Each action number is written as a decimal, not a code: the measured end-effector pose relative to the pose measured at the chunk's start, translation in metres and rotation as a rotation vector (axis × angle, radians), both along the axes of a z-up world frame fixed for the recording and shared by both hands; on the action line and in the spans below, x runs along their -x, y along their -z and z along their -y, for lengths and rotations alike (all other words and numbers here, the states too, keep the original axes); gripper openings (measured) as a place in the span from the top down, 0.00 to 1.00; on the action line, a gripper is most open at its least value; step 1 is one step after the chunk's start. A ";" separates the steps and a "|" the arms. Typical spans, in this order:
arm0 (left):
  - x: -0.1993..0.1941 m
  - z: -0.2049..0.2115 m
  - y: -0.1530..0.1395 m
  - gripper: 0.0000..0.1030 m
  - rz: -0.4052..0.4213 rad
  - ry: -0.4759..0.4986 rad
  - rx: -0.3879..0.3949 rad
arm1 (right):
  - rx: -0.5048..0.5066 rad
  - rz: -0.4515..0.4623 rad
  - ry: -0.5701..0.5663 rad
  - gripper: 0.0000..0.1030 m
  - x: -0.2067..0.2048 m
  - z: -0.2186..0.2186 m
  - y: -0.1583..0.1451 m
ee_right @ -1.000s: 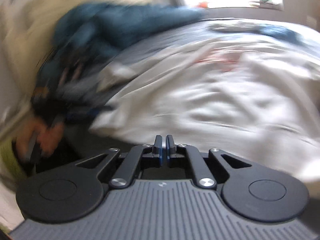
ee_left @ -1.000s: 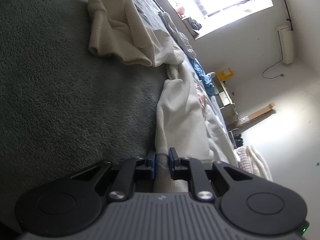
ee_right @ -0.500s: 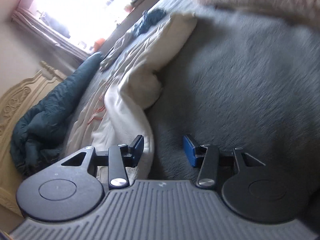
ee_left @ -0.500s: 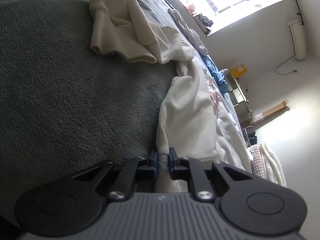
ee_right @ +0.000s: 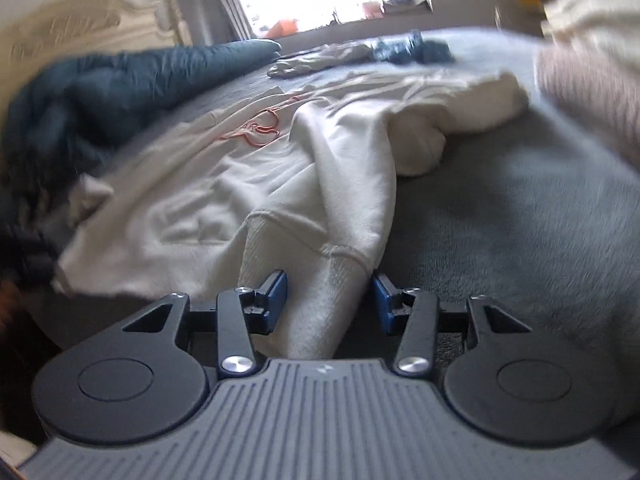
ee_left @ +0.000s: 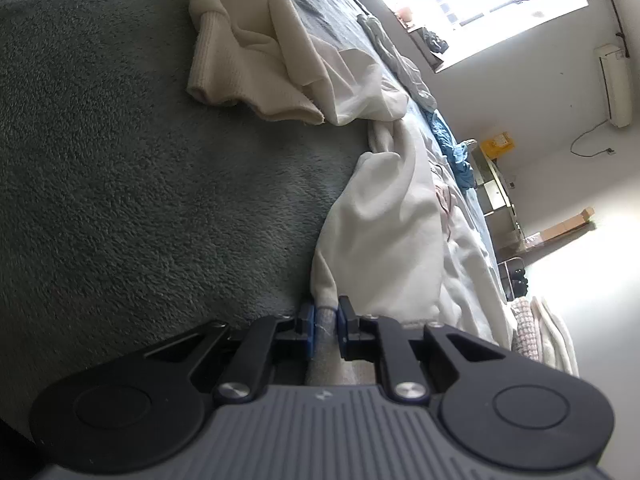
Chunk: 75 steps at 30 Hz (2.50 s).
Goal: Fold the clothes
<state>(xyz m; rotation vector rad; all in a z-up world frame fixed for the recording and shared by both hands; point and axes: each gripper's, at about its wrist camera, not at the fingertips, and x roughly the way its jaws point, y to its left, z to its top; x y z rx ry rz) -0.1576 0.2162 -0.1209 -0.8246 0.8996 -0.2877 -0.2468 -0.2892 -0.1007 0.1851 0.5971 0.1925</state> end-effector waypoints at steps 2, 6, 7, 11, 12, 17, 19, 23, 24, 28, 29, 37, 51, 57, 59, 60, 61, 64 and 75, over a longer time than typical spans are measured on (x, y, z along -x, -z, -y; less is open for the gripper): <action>0.000 0.001 -0.001 0.87 -0.005 -0.005 -0.007 | -0.088 -0.009 0.015 0.57 0.000 0.016 0.000; 0.002 0.008 -0.005 0.87 0.004 -0.017 -0.054 | -0.343 -0.073 0.041 0.65 -0.007 0.050 0.016; 0.002 0.012 -0.008 0.90 0.013 -0.014 -0.080 | -0.379 -0.073 0.030 0.74 -0.008 0.055 0.019; 0.007 0.017 -0.030 0.92 0.029 -0.021 -0.115 | -0.466 -0.046 0.017 0.96 -0.010 0.072 0.010; 0.009 0.015 -0.037 0.92 0.040 -0.027 -0.109 | -0.466 -0.016 0.016 0.96 -0.008 0.079 -0.001; 0.026 0.009 -0.078 0.92 0.125 -0.029 -0.089 | -0.413 0.152 0.033 0.97 0.004 0.115 -0.076; 0.034 0.013 -0.091 0.92 0.149 -0.018 -0.117 | -0.423 0.181 0.042 0.98 0.012 0.125 -0.096; 0.043 0.010 -0.070 0.92 0.088 0.002 -0.156 | -0.436 0.131 0.093 1.00 0.032 0.133 -0.092; 0.042 0.010 -0.060 0.92 0.064 0.008 -0.156 | -0.435 0.091 0.116 1.00 0.036 0.133 -0.079; 0.040 0.009 -0.034 0.92 0.027 0.032 -0.183 | -0.467 -0.086 0.182 1.00 0.035 0.128 -0.031; 0.039 0.009 -0.031 0.92 0.030 0.036 -0.183 | -0.453 -0.097 0.191 1.00 0.037 0.125 -0.027; 0.044 0.012 -0.030 0.77 0.113 0.103 -0.249 | -0.321 -0.052 0.089 0.97 0.015 0.087 -0.063; -0.038 0.006 -0.088 0.20 0.332 0.039 -0.711 | -0.317 -0.127 -0.016 0.90 -0.015 0.031 -0.055; -0.079 0.057 -0.081 0.15 0.422 0.238 -1.144 | -0.311 -0.158 -0.024 0.86 -0.015 0.024 -0.046; -0.090 0.071 -0.069 0.12 0.429 0.341 -1.186 | -0.314 -0.166 -0.021 0.83 -0.017 0.023 -0.042; -0.097 0.076 -0.062 0.12 0.412 0.388 -1.198 | -0.322 -0.173 -0.019 0.83 -0.018 0.023 -0.040; -0.106 0.078 -0.053 0.12 0.386 0.425 -1.210 | -0.331 -0.180 -0.018 0.83 -0.020 0.024 -0.037; -0.128 0.073 -0.046 0.20 0.349 0.415 -1.147 | -0.342 -0.190 -0.015 0.82 -0.026 0.023 -0.032; -0.214 0.019 -0.099 0.90 0.284 0.077 -1.209 | -0.331 -0.210 0.004 0.81 -0.037 0.021 -0.029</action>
